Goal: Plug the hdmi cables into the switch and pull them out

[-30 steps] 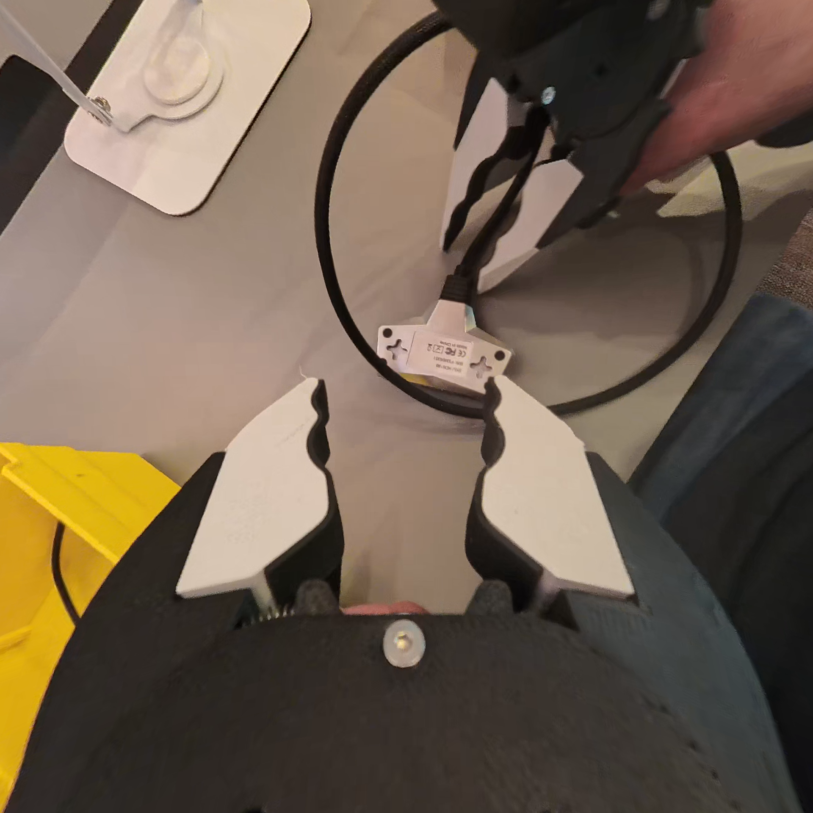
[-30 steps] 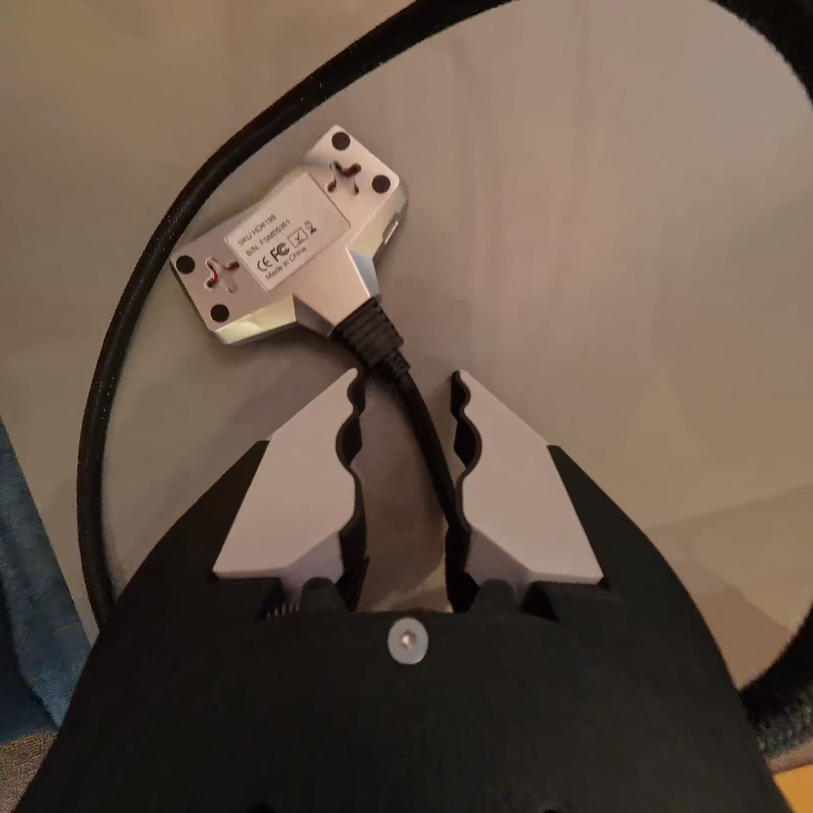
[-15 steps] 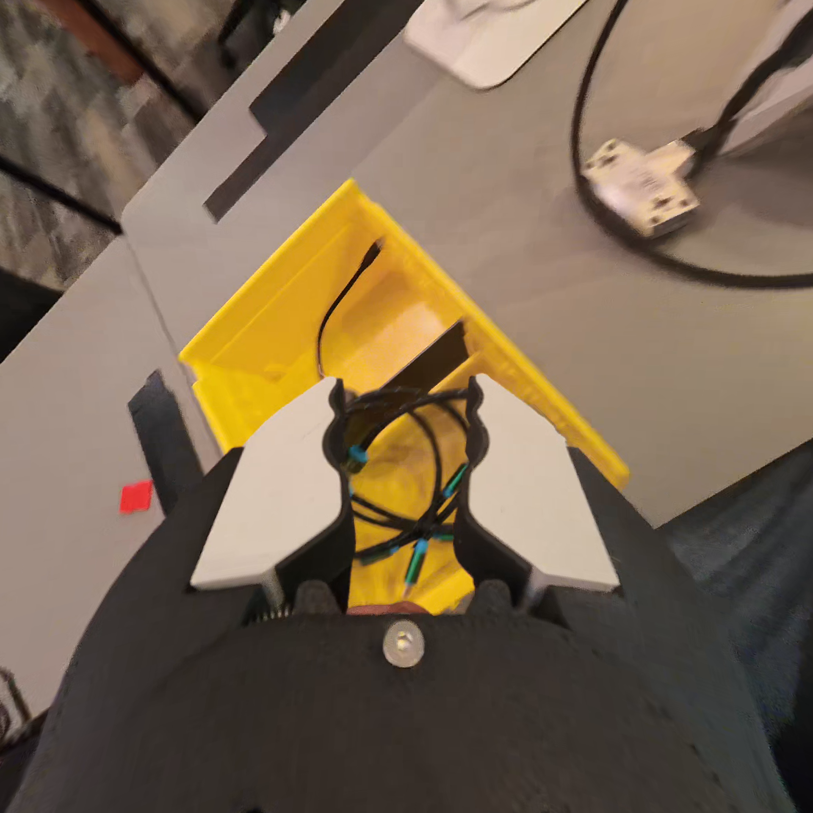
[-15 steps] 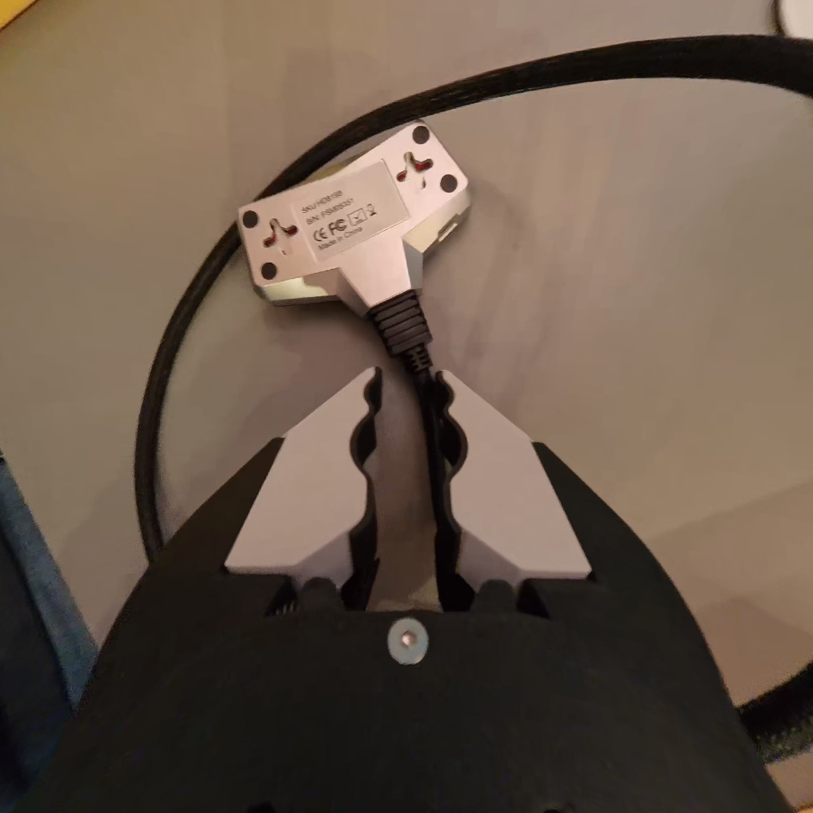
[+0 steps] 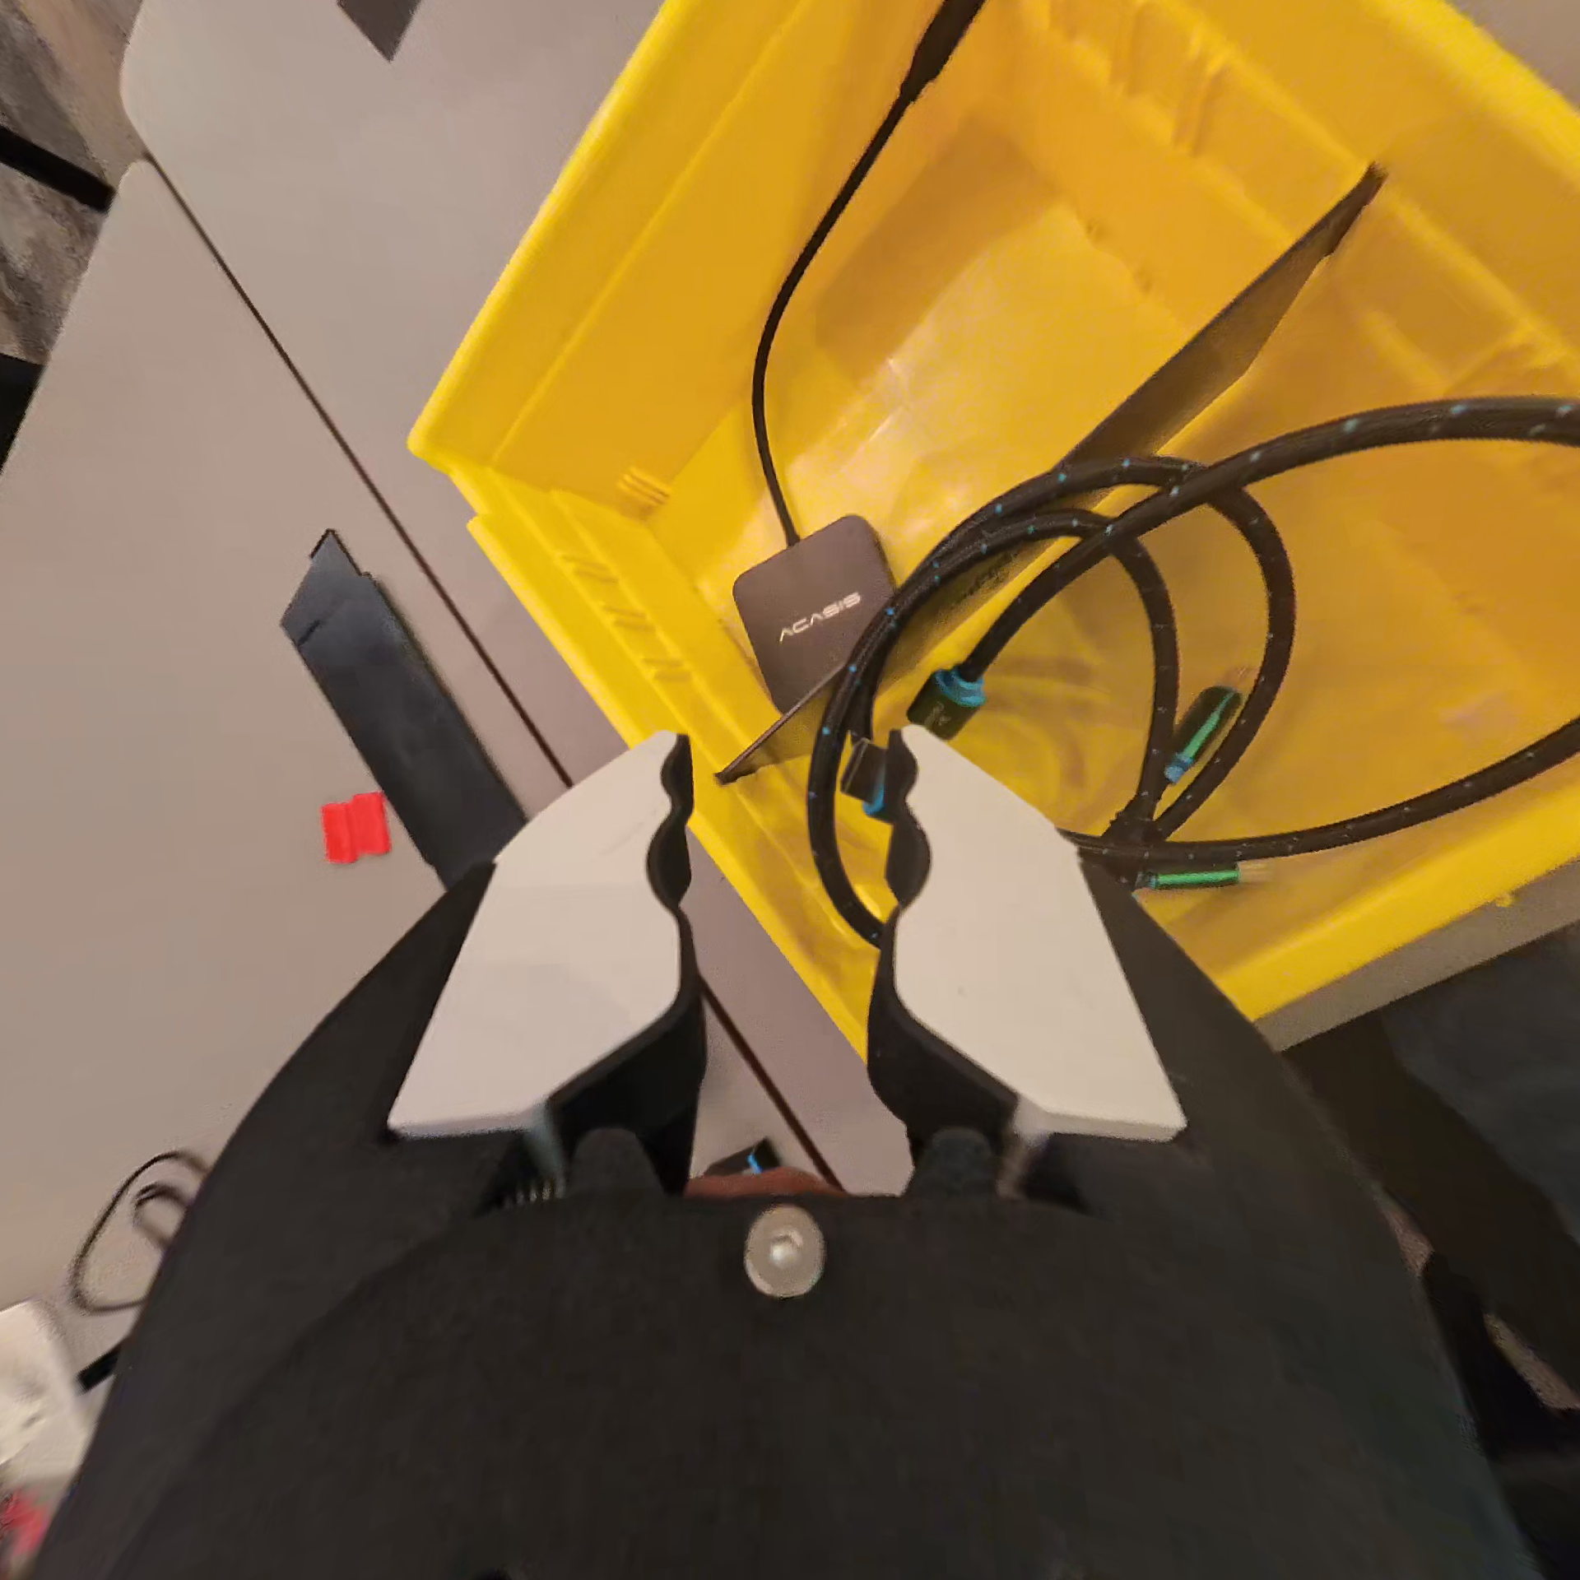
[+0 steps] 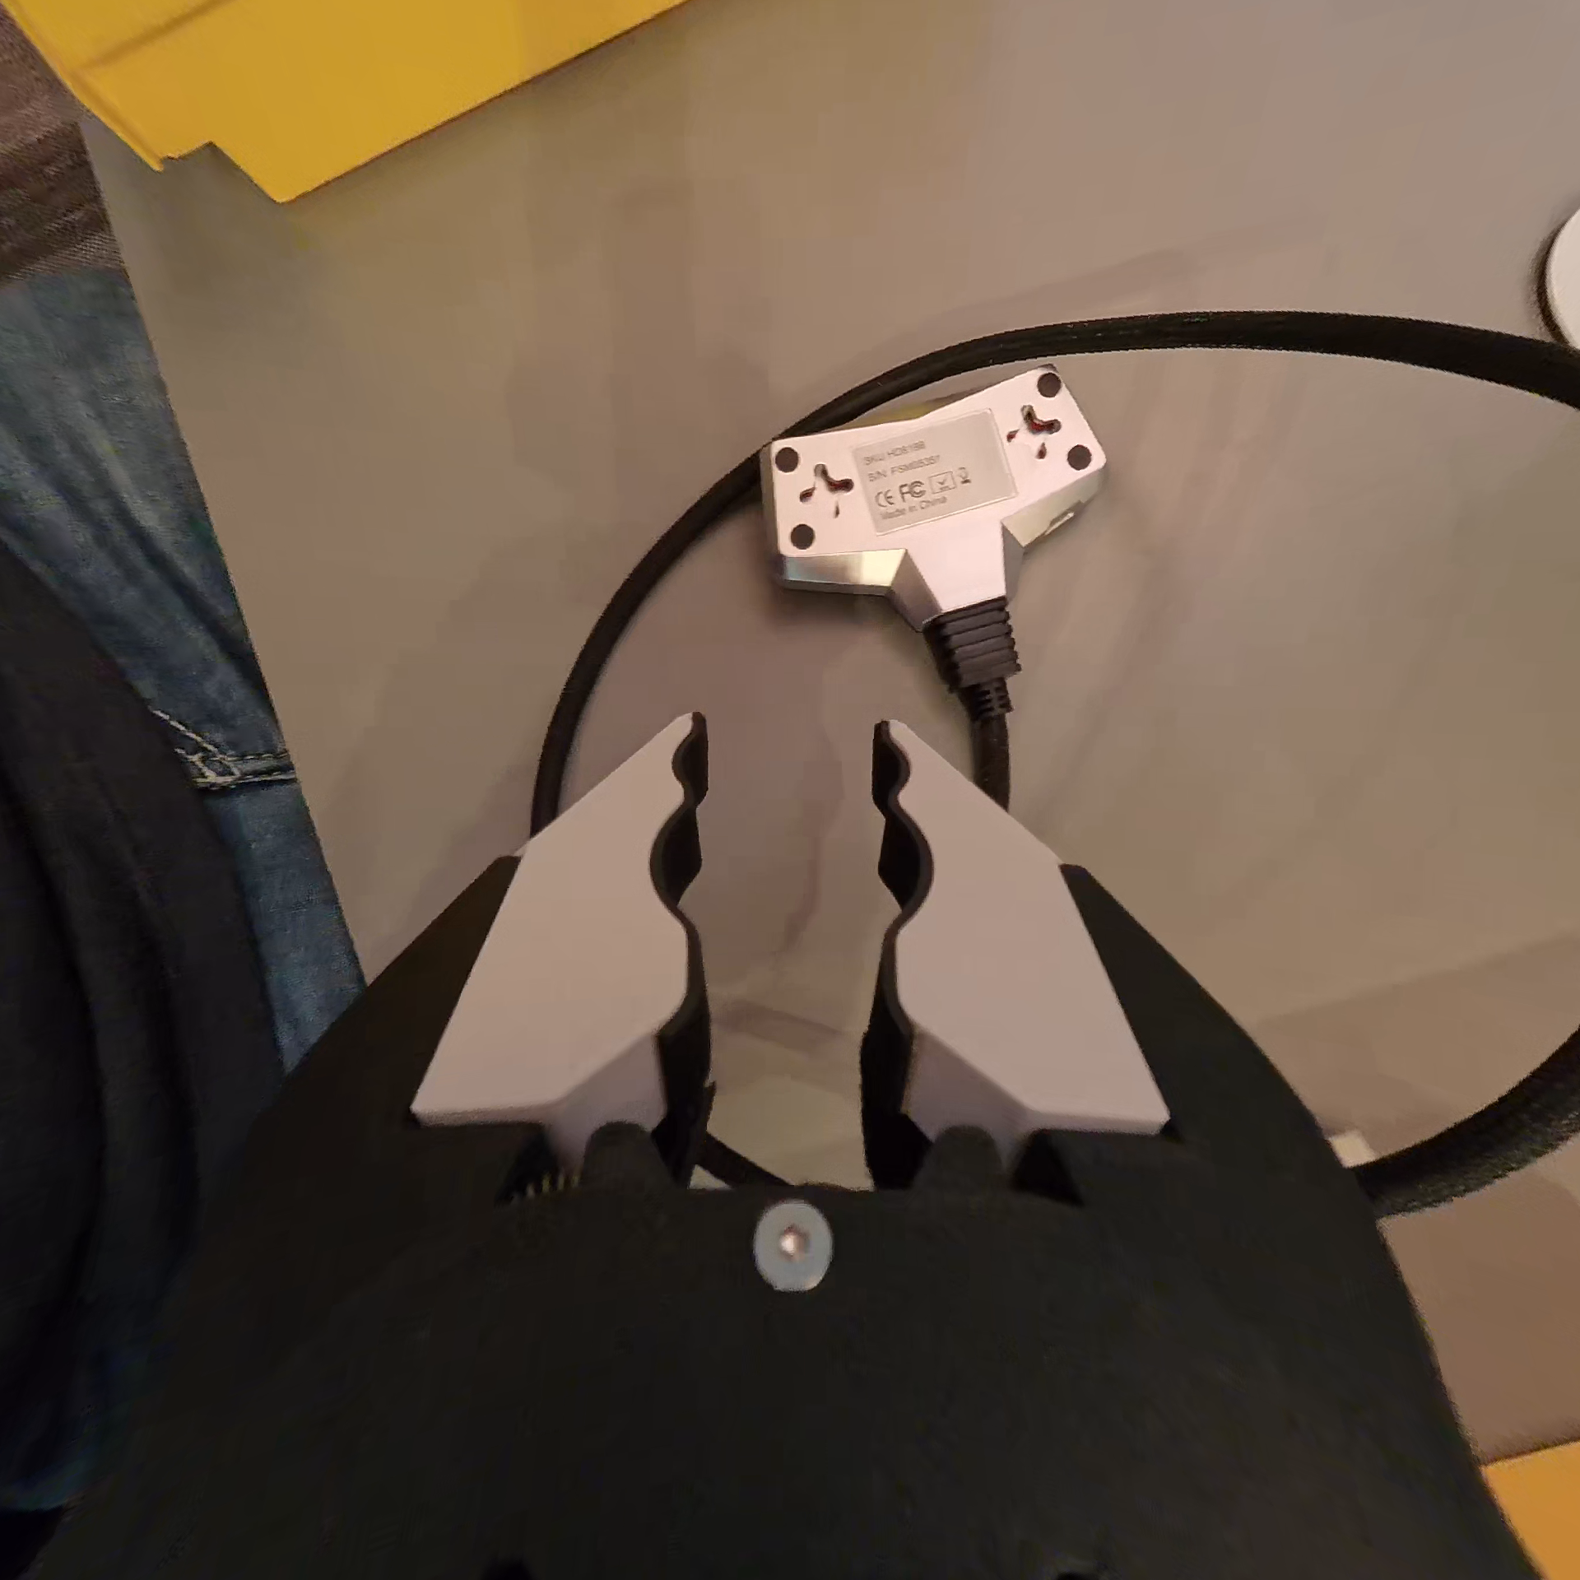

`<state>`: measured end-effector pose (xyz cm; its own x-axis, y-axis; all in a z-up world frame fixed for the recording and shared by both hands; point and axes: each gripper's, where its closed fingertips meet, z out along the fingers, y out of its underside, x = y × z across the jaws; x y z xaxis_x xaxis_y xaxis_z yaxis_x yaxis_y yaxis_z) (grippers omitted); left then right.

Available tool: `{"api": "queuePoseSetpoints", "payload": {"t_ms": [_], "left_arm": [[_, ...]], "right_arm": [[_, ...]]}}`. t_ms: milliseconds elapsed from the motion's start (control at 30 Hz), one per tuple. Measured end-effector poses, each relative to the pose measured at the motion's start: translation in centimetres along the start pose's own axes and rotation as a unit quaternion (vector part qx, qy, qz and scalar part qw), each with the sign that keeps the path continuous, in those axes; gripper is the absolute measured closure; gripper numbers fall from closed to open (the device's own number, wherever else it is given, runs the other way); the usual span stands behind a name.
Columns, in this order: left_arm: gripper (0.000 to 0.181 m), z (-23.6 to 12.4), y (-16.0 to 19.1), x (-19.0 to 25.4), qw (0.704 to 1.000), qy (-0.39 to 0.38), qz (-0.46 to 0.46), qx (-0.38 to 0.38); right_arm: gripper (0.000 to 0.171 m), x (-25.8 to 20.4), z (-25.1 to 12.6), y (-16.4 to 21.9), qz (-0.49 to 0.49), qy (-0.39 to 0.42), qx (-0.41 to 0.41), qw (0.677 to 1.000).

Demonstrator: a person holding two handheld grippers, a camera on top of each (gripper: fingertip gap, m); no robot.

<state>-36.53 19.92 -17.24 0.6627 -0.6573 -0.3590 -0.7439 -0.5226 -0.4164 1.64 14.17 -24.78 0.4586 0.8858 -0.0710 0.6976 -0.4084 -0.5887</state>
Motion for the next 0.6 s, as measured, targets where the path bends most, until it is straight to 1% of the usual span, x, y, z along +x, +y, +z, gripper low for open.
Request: {"api": "queuePoseSetpoints", "payload": {"t_ms": [133,233,267,300,333,433,600], "left_arm": [[0.139,0.1,0.1,0.7,0.995,0.081,-0.036,0.035],[0.142,1.2,-0.5,1.3,0.994,0.102,-0.03,0.035],[0.146,1.6,-0.6,1.3,0.995,0.097,-0.022,0.029],[0.155,2.0,-0.6,1.4,0.995,0.092,-0.014,0.019],[0.17,2.2,-0.7,1.5,0.996,0.091,-0.006,0.013],[0.171,2.0,-1.1,1.7,0.997,0.076,0.009,0.017],[0.174,-0.4,-2.4,1.3,0.997,0.046,0.008,0.061]], "right_arm": [[0.135,-0.8,-0.2,-0.1,0.006,-0.018,0.014,1.0],[0.135,-1.1,-0.1,-0.1,0.003,-0.021,0.014,1.0],[0.135,-1.2,0.0,-0.2,0.002,-0.021,0.014,1.0],[0.135,-1.3,0.0,-0.2,0.0,-0.022,0.013,1.0],[0.135,-1.5,0.0,-0.1,-0.002,-0.021,0.013,1.0],[0.135,-1.7,-0.2,-0.1,-0.005,-0.02,0.015,1.0],[0.136,-1.8,-0.4,-0.2,-0.005,-0.019,0.02,1.0]]}}
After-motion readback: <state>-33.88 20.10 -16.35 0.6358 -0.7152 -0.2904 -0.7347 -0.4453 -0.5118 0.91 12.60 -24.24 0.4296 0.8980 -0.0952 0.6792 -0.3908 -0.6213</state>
